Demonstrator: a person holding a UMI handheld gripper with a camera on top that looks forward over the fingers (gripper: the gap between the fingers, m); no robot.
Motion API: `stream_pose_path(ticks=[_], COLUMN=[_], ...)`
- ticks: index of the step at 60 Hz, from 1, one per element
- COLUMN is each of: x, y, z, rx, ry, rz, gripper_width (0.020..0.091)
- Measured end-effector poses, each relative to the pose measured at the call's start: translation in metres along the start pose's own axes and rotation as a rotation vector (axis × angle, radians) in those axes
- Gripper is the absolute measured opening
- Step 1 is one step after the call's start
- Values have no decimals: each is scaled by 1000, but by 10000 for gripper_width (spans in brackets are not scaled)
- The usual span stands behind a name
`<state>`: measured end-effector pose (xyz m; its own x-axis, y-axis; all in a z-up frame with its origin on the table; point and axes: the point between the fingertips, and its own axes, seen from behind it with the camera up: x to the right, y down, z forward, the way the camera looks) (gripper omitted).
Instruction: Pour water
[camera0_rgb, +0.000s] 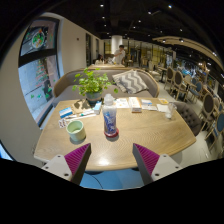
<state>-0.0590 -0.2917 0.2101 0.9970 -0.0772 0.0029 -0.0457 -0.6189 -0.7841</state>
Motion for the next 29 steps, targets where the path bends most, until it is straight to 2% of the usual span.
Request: stream_pose_path(ticks=[19,29], x=[9,10], y=[-9,-8], z=[-7,-6], rx=[27,15], ry=[16,-17], rz=[-71,-77], gripper_width=[855,854])
